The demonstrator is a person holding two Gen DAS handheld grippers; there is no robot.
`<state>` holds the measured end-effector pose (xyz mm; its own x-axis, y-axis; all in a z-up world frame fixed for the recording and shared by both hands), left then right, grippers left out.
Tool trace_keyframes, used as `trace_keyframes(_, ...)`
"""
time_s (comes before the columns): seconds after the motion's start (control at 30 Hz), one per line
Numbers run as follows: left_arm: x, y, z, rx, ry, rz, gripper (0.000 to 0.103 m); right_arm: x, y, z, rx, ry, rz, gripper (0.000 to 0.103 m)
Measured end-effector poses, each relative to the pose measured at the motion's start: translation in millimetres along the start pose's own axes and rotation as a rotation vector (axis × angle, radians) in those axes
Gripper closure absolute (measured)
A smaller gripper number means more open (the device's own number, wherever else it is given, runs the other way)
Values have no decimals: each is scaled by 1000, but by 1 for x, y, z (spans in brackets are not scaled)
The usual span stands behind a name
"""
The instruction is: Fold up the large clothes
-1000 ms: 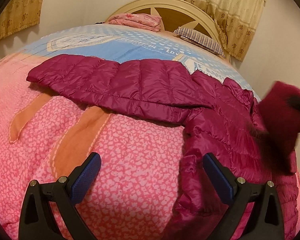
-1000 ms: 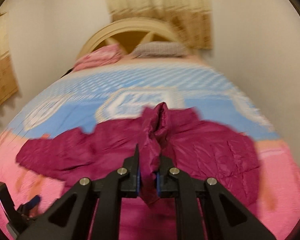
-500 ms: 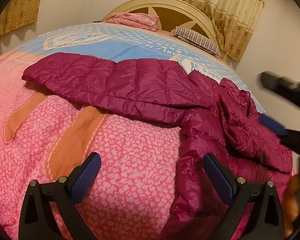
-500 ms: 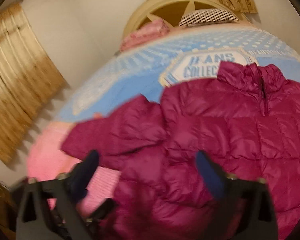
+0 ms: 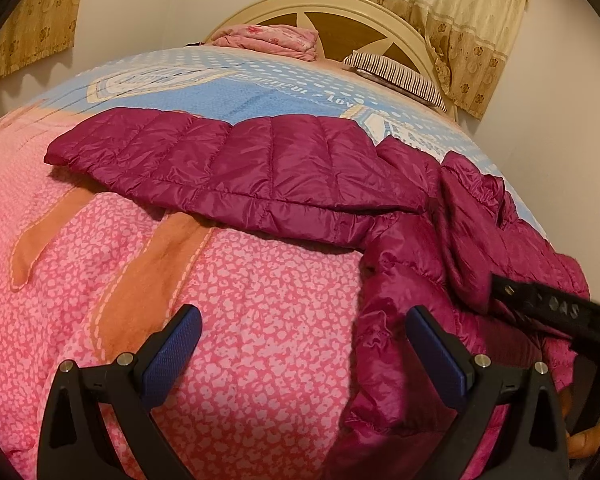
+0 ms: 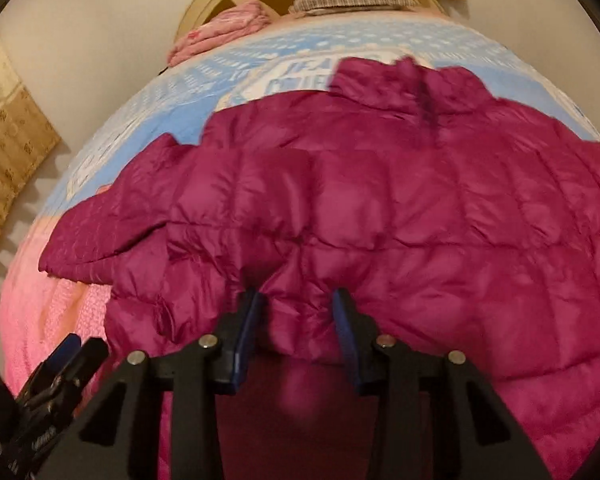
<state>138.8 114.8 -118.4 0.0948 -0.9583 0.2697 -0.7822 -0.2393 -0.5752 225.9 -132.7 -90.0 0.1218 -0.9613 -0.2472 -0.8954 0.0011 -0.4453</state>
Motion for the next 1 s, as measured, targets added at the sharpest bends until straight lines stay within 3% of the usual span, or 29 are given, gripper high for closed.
trace_keyframes(0.17, 3, 0, 2, -4, -10, 5, 1, -34, -15, 19, -27, -120, 11, 61)
trace_keyframes(0.27, 3, 0, 2, -4, -7, 3, 1, -35, -19, 22, -25, -125, 19, 61)
trace_keyframes(0.37, 2, -1, 1, -7, -2, 2, 1, -27, -19, 5, -32, -211, 33, 58)
trace_keyframes(0.43, 4, -2, -1, -16, -8, 24, 1, -13, -18, -25, 34, -231, 28, 55)
trace_keyframes(0.53, 19, -10, -13, 16, -72, 105, 1, 17, -22, -74, 192, -136, 35, 55)
trace_keyframes(0.63, 42, -24, -26, 66, -71, 169, 1, 69, -29, -110, 308, 55, 116, 55)
trace_keyframes(0.7, 62, -37, -30, 91, -51, 213, 1, 103, -33, -115, 317, 157, 183, 55)
trace_keyframes(0.77, 80, -52, -26, 108, -67, 234, 1, 134, -36, -112, 309, 201, 254, 53)
trace_keyframes(0.87, 91, -68, -5, 115, -116, 210, 1, 163, -32, -90, 253, 219, 331, 53)
trace_keyframes(1.0, 93, -69, 37, 56, -215, 202, 1, 176, -9, -52, 160, 226, 354, 53)
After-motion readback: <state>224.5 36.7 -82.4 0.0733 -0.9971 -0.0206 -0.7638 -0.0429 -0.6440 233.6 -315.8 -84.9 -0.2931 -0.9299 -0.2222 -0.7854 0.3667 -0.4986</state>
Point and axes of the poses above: each gripper's, at about its wrist camera, not at the fingertips, and z roughly the way its jaws point, x to its right, y to its underside, the point moved 2 cm from there along z, roughly the way its jaws point, and after that the axes turned 8 degrees about -x, right-handed, at the moved point
